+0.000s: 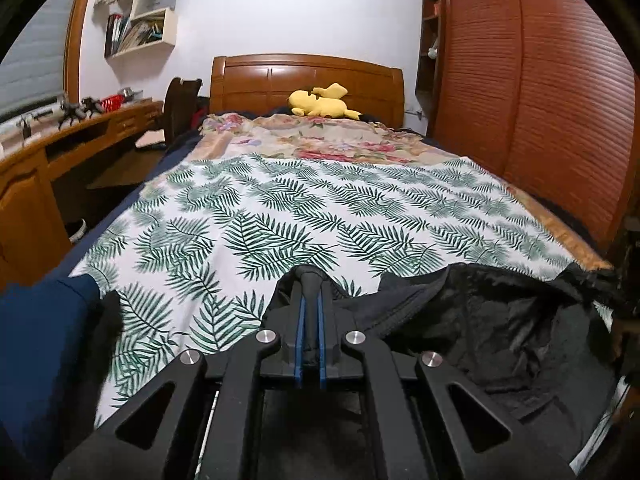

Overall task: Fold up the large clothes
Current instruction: 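Lift the hem with both grippers and fold it toward the collar, then lower the hem onto the jacket and open both grippers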

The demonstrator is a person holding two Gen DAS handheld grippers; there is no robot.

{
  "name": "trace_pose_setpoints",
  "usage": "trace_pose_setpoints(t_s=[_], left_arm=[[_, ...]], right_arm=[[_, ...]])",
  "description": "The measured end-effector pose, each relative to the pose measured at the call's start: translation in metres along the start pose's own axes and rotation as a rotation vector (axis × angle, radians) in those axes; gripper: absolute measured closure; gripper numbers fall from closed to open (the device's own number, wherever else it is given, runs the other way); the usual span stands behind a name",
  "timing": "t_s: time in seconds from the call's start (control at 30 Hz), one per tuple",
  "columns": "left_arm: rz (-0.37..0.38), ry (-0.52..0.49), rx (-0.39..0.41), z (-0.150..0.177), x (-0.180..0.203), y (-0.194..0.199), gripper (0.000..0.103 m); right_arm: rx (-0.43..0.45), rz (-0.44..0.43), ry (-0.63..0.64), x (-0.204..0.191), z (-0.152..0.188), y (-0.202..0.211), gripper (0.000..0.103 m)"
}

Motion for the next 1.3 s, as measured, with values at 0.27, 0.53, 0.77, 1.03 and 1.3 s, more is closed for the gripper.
trace_pose_setpoints(t_s=[0.27,0.53,0.77,1.03,1.3], left_arm=[[0.012,-0.033,-0.020,-0.001,-0.003,-0.005,0.096],[0.086,-0.039,-0.021,-0.001,-0.005,0.005,0.037],[0.103,-0.061,-0.020,0.002,0.005,0.008,0.023],[0.109,-0.071,-0.026,0.003,0.007,0.009,0.023],[0.090,-0.068,-0.020,0.003,0.002,0.013,0.023]], right_arm=[[-0.029,0.026,0.006,0.009,-0.001,-0.015,0.089],[-0.078,0.128,0.076,-0.008,-0.008,-0.009,0.066],[-0.067,0.159,0.015,-0.002,-0.014,-0.001,0.031],[0.010,-0.060,0.110,-0.061,-0.030,0.031,0.031],[-0.047,-0.217,0.237,-0.142,-0.044,0.009,0.031]])
Point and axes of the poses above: each gripper's, at about its wrist camera, not at the fingertips, and y roughly against the way its jaws point, x to its right, z to its underside, the point moved 1 cm from there along -y, roughly the way its jaws point, and after that the axes turned 10 degrees about z, right-handed, at the moved point
